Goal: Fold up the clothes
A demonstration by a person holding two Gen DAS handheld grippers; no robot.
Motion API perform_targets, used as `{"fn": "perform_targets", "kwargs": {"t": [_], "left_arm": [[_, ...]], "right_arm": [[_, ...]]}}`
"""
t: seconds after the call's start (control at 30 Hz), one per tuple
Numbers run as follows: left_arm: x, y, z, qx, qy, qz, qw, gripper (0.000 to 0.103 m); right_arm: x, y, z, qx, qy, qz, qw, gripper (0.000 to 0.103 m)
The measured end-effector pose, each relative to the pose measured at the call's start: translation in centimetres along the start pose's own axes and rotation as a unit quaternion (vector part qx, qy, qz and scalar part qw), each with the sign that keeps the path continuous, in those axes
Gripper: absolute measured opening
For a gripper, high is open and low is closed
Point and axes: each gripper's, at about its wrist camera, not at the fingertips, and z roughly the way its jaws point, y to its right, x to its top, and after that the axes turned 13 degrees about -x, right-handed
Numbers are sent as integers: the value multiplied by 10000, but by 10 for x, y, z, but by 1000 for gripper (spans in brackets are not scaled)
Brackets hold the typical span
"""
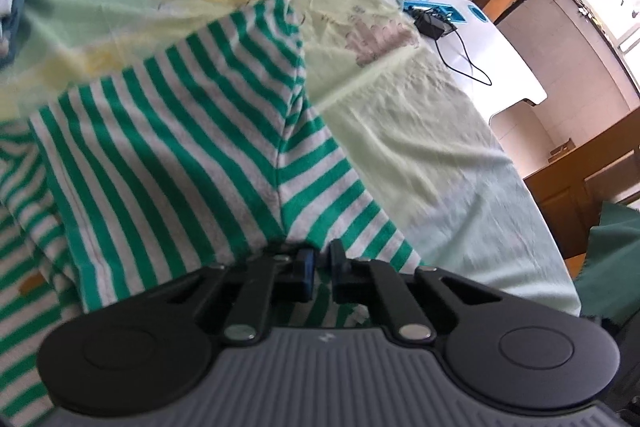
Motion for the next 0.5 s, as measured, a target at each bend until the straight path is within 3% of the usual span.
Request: {"fn": "perform_targets", "kwargs": {"t": [0.27,0.5], "left_arm": [[16,4,-25,208,275,306,9989,3],[12,-8,-20,590,213,438,9971,3]], "right_arm": [[9,-20,-14,600,-34,-291,9978,10],[15,-47,-10,1152,-161,-265,9929,9]]}}
